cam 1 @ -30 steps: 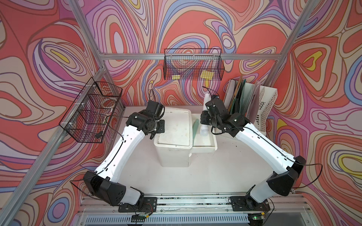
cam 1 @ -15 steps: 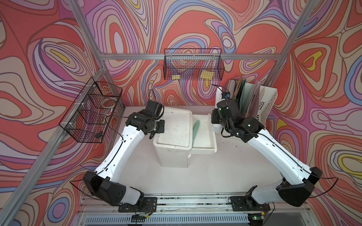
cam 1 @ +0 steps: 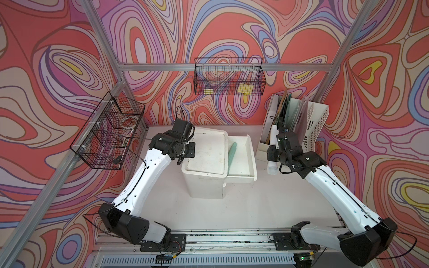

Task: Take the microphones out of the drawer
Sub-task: Place the microphone at the center of the board.

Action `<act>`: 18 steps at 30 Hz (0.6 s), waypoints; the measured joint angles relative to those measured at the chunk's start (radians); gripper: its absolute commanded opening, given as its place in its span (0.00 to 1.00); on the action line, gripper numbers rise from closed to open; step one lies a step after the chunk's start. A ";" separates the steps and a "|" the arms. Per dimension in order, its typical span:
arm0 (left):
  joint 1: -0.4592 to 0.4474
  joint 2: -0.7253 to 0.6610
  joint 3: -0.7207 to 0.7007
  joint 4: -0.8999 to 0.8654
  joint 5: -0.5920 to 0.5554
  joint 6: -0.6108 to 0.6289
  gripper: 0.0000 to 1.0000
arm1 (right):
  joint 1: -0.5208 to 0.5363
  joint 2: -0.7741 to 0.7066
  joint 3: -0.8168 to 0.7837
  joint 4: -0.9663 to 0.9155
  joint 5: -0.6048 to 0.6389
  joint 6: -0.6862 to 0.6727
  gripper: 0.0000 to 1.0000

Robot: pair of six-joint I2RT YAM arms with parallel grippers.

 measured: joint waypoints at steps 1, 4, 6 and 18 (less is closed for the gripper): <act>0.000 0.000 0.000 0.000 0.000 0.000 0.00 | -0.005 0.000 -0.027 0.005 -0.019 0.008 0.04; 0.000 0.000 0.000 0.000 0.000 0.000 0.00 | -0.023 0.000 -0.130 0.026 -0.089 0.045 0.04; 0.000 -0.001 0.000 0.000 0.000 0.000 0.00 | -0.029 0.002 -0.191 0.049 -0.134 0.070 0.04; 0.000 -0.013 -0.017 0.018 0.000 0.000 0.00 | -0.043 0.119 -0.351 0.169 -0.277 0.130 0.05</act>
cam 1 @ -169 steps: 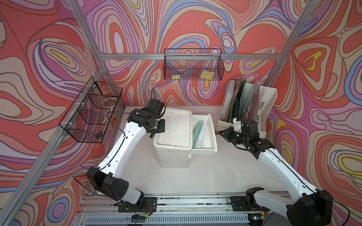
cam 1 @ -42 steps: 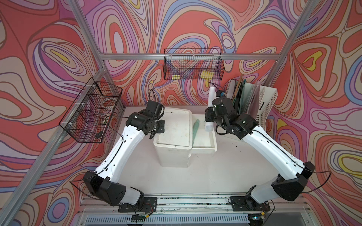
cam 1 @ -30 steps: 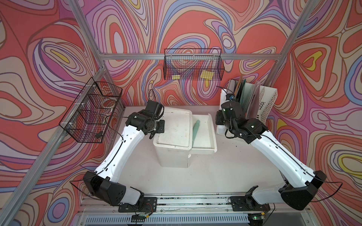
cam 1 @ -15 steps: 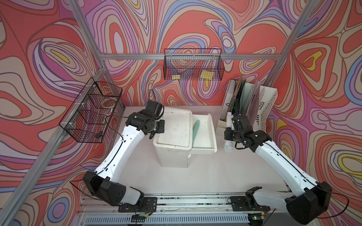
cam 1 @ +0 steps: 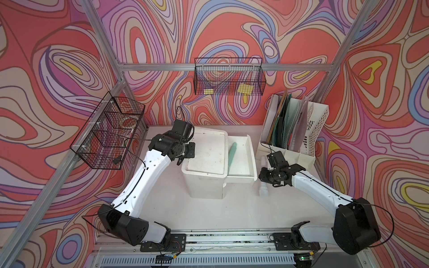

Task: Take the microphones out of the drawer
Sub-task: Place the microphone at the center of the board.

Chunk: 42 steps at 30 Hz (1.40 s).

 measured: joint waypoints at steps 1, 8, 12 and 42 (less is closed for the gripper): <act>0.000 0.000 0.000 0.000 0.000 0.000 0.00 | -0.001 0.013 -0.003 0.007 -0.002 0.002 0.05; 0.000 0.000 0.000 0.000 0.000 0.000 0.00 | -0.002 0.098 -0.003 0.026 0.002 0.016 0.07; 0.000 0.000 0.000 0.000 0.000 0.000 0.00 | -0.002 0.153 -0.003 0.021 0.017 0.027 0.10; 0.000 -0.008 -0.011 0.012 0.000 0.000 0.00 | -0.003 0.200 -0.023 0.030 0.051 0.086 0.47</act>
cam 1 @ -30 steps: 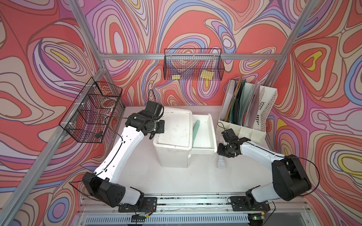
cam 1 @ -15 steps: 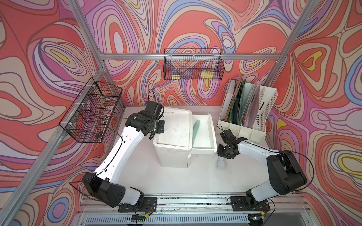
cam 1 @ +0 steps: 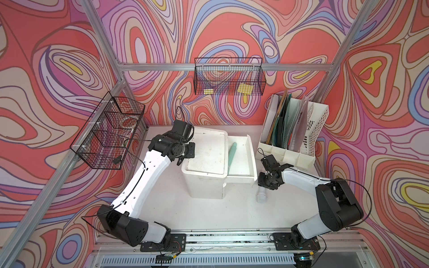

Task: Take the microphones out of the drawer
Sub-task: Place the microphone at the center of the board.

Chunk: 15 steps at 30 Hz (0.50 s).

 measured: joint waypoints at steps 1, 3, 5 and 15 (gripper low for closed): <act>0.000 0.000 0.000 0.000 0.000 0.000 0.00 | 0.000 0.000 0.000 0.000 0.000 0.001 0.48; 0.000 0.000 -0.001 0.001 0.000 0.000 0.00 | 0.000 0.000 0.000 -0.001 0.000 0.003 0.51; 0.000 -0.001 -0.002 0.001 0.000 0.000 0.00 | 0.000 0.000 0.001 -0.002 0.000 0.005 0.54; 0.000 -0.002 -0.002 0.002 0.000 0.000 0.00 | 0.000 -0.061 0.072 -0.090 0.023 0.003 0.64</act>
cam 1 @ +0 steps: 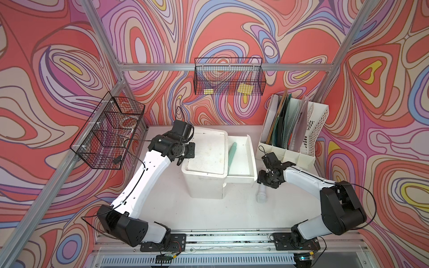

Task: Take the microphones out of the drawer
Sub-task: Place the microphone at the center of the board, then pick up the microphone from the drawer.

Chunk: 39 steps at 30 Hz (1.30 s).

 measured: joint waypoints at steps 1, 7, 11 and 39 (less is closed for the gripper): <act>0.000 0.000 0.000 0.000 0.000 0.000 0.00 | 0.000 -0.014 0.018 -0.013 0.007 -0.002 0.64; 0.000 0.000 0.000 0.000 0.000 0.000 0.00 | 0.000 -0.089 0.152 -0.104 0.055 -0.015 0.65; 0.000 0.000 0.000 0.000 0.000 0.000 0.00 | 0.000 -0.114 0.282 -0.172 0.079 -0.024 0.65; 0.000 -0.002 -0.003 0.004 0.000 0.000 0.00 | 0.166 -0.057 0.601 -0.060 -0.256 0.295 0.55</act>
